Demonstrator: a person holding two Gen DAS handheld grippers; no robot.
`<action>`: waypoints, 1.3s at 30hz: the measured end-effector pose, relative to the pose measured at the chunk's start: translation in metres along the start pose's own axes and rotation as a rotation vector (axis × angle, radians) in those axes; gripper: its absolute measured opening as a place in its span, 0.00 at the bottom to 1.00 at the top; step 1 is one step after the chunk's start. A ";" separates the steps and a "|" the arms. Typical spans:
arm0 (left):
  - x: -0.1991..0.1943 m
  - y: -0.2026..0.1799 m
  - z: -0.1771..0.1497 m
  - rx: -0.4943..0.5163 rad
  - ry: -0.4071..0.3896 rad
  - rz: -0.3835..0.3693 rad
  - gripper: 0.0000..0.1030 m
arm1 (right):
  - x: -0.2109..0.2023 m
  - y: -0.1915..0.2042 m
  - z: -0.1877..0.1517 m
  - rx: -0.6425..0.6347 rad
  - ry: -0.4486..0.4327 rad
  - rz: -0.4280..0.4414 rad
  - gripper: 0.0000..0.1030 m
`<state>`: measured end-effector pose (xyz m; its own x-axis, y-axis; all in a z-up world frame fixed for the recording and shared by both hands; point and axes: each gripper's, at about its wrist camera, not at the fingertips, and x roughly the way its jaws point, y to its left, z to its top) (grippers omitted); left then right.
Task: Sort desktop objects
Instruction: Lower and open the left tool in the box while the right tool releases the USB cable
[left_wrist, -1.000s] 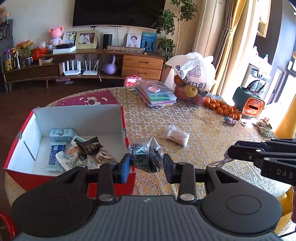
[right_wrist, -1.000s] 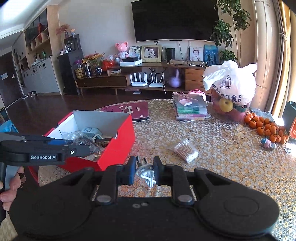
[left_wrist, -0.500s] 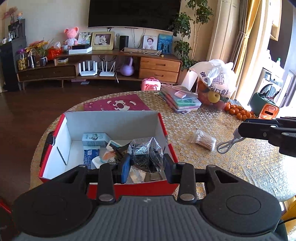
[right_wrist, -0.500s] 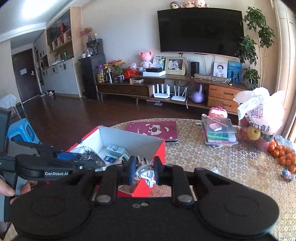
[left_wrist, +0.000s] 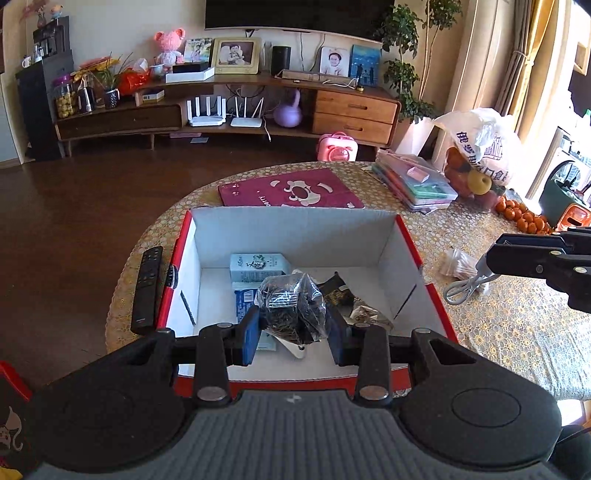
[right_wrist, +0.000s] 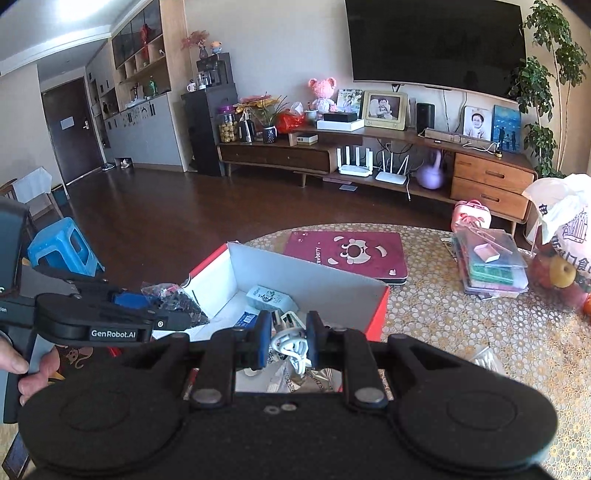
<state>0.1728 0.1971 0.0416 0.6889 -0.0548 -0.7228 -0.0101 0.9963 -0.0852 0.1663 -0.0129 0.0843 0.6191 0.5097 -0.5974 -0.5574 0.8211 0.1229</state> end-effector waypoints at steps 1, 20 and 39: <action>0.004 0.003 0.002 -0.002 0.011 0.001 0.35 | 0.005 0.000 0.002 0.004 0.010 0.005 0.19; 0.083 0.032 0.013 0.077 0.195 0.071 0.35 | 0.097 -0.010 0.011 0.019 0.156 -0.066 0.19; 0.141 0.026 0.017 0.265 0.345 0.168 0.35 | 0.143 0.008 -0.005 -0.163 0.224 -0.157 0.19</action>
<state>0.2821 0.2163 -0.0512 0.4116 0.1349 -0.9013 0.1158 0.9732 0.1985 0.2479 0.0656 -0.0041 0.5775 0.2955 -0.7610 -0.5570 0.8241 -0.1027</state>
